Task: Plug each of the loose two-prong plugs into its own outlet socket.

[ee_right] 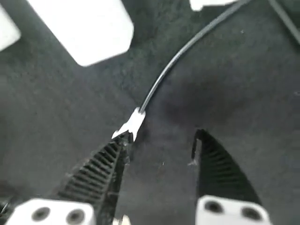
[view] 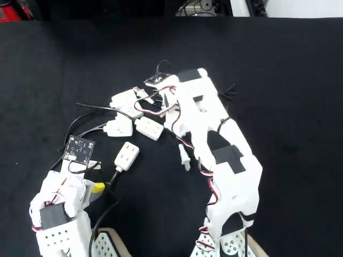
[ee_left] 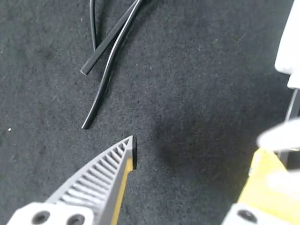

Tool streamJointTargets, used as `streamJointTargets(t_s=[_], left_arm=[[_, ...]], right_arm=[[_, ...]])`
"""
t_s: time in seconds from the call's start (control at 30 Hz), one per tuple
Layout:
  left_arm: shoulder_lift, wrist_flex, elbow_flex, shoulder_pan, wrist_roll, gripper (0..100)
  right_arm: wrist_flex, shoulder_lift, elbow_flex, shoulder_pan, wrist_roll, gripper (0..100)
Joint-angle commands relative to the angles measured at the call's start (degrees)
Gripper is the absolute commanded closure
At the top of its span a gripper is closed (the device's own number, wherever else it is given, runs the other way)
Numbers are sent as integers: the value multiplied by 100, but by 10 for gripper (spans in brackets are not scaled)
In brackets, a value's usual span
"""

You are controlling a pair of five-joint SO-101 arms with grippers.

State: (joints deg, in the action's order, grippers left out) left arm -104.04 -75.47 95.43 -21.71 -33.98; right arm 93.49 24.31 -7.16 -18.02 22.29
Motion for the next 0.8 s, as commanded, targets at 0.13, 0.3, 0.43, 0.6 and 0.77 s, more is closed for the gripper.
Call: streamJointTargets(t_s=[0.13, 0.3, 0.43, 0.6, 0.77], left_arm=[[-26, -79, -198, -66, 35, 619], [-26, -79, -198, -66, 35, 619], [-26, -79, -198, -66, 35, 619], [-26, -79, -198, -66, 35, 619], [-26, -79, -198, -66, 35, 619]], right_arm=[[721, -13, -567, 53, -448, 819], [686, 4, -426, -9, -897, 818], [633, 171, -251, -237, -1292, 818], [615, 602, -251, -659, -1635, 818], [642, 892, -259, -659, -1802, 818]])
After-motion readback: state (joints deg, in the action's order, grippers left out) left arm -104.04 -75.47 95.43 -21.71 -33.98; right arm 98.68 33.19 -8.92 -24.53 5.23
